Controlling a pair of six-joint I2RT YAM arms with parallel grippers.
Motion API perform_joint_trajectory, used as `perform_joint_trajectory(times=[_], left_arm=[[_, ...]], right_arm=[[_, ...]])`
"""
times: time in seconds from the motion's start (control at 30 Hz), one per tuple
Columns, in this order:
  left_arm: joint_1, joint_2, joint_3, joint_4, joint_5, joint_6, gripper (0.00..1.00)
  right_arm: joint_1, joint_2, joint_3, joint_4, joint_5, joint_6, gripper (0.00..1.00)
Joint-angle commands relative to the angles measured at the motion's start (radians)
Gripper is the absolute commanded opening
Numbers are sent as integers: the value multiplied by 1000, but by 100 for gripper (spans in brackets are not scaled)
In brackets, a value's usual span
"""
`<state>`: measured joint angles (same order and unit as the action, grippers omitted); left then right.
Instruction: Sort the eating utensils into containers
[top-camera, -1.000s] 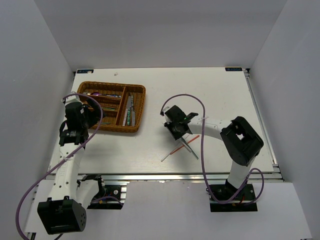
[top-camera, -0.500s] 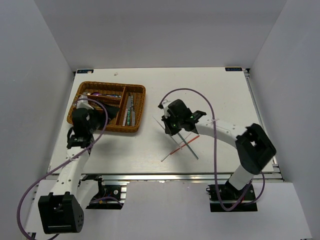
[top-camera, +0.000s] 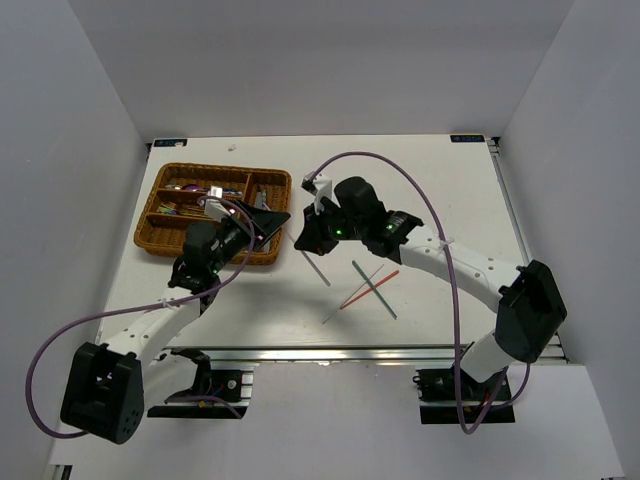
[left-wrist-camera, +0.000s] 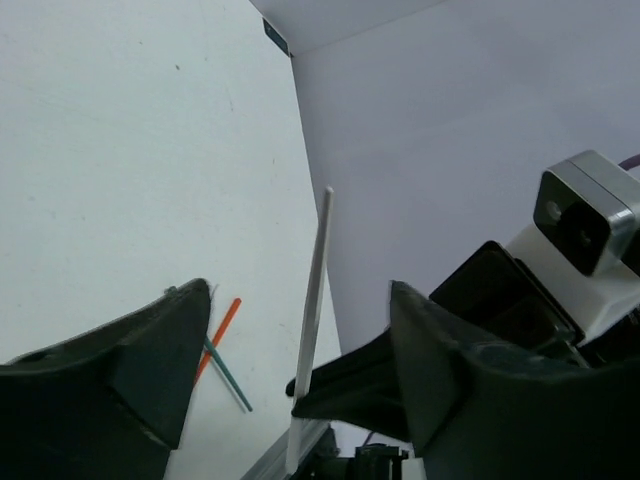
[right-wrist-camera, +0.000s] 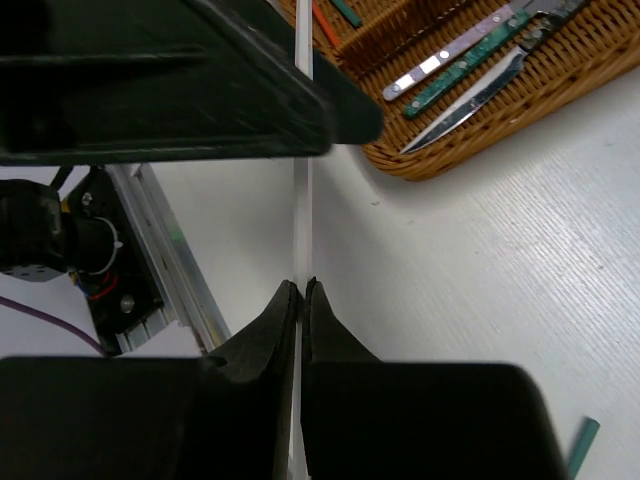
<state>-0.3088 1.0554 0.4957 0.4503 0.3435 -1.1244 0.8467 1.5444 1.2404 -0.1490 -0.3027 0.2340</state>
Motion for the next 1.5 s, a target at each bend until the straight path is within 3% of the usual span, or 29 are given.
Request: perform_joint_trajectory(times=[0.0,0.03,0.1,0.13,0.23,0.27,0.3,0.33,0.4,0.43,0.53,0.57,0.67,0.77,1.13,1.33,1.47], left_arm=[[-15,14,35,44,-24,-2,74],[-15,18,38,16,-31,8,60],[-15,32,49,-7,-40,20,46],[-16,37,52,-10,-38,24,29],[-16,49,87,-48,-52,47,4],[-15,54,104,-82,-61,57,0],[-15,52,137,-117,-108,66,0],[-15,49,156,-210,-145,86,0],[7,41,220,-338,-307,112,0],[29,43,245,-498,-381,127,0],[219,45,261,-617,-443,111,0],[343,46,251,-604,-425,112,0],[479,126,305,-628,-414,147,0],[537,230,388,-688,-442,193,0],[727,348,422,-662,-410,201,0],[746,380,420,-614,-362,193,0],[748,390,397,-569,-310,183,14]], right_arm=[[21,-6,53,31,-36,24,0],[26,-7,54,29,-35,24,0],[38,-7,56,31,-44,21,0],[41,-1,60,29,-47,21,0],[45,11,59,37,-49,24,1],[45,11,53,51,-36,24,6],[43,6,44,61,-24,30,15],[42,-7,22,71,20,31,42],[29,-30,-5,81,81,44,85],[22,-56,-19,72,124,47,89],[-15,-122,-74,9,363,57,89],[-46,-142,-117,6,375,60,89],[-92,-204,-203,15,346,57,89],[-115,-243,-245,2,362,42,89],[-176,-300,-335,2,341,13,89],[-182,-291,-338,6,323,13,89],[-182,-287,-341,8,313,14,89]])
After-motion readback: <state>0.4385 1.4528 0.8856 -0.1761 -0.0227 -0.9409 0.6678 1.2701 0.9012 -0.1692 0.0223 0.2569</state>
